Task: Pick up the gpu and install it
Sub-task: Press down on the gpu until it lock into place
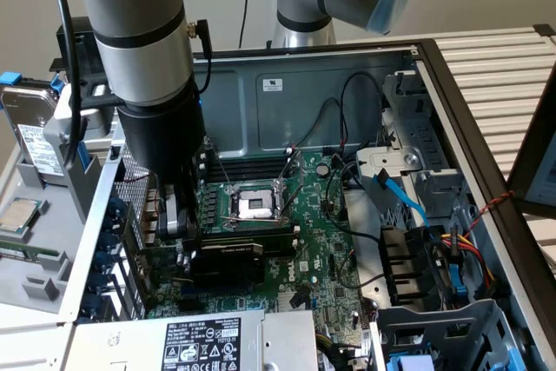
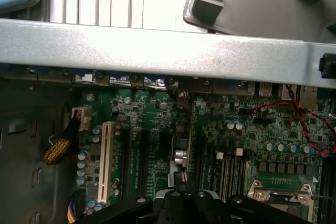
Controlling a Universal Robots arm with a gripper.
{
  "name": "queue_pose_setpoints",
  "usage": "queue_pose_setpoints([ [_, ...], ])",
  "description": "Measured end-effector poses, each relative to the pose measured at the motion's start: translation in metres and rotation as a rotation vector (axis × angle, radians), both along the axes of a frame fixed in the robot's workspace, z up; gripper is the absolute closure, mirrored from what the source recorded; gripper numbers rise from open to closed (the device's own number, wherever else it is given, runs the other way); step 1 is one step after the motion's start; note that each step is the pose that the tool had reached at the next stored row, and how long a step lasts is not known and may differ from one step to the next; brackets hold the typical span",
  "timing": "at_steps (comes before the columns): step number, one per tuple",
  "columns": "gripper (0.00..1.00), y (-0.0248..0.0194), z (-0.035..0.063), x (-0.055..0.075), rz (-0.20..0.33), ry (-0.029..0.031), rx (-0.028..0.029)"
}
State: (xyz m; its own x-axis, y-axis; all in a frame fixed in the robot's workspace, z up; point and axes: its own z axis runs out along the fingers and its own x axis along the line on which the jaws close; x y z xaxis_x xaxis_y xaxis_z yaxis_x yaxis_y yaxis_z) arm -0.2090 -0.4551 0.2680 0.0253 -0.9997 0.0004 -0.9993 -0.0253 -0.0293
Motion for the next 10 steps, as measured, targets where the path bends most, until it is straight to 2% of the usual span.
queue_pose_setpoints([
  [10,0.89,-0.0001,-0.0005,0.0000,0.000,-0.0001,0.0015],
])
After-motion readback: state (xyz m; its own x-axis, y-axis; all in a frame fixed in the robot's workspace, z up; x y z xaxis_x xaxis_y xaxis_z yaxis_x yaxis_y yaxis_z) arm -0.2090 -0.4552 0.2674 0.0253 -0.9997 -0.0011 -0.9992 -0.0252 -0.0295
